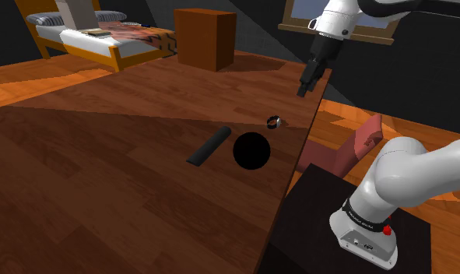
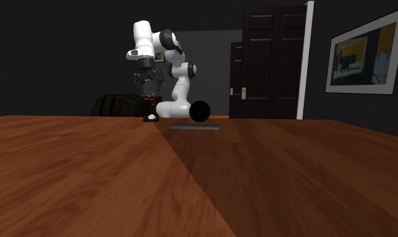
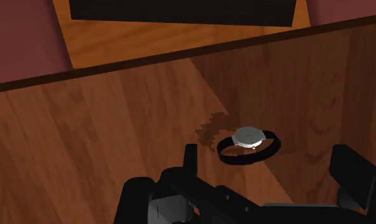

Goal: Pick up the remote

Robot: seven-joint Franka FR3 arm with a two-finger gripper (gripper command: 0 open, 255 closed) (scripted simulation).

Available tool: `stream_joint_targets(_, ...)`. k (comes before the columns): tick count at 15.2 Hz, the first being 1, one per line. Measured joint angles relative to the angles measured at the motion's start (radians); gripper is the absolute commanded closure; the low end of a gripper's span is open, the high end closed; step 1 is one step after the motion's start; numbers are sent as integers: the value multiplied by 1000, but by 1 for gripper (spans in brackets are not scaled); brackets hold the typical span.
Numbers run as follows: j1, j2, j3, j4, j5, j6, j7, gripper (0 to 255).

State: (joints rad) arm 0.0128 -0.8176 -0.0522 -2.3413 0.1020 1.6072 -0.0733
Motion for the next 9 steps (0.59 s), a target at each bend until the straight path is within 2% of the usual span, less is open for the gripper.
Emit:
stream_joint_targets(1, 0, 0, 0, 0, 0, 0, 0, 0)
stream_joint_targets(3, -10, -10, 38, -19, 27, 5, 75, 0)
stream_joint_targets(9, -56, 14, 220, -37, 161, 35, 452, 0)
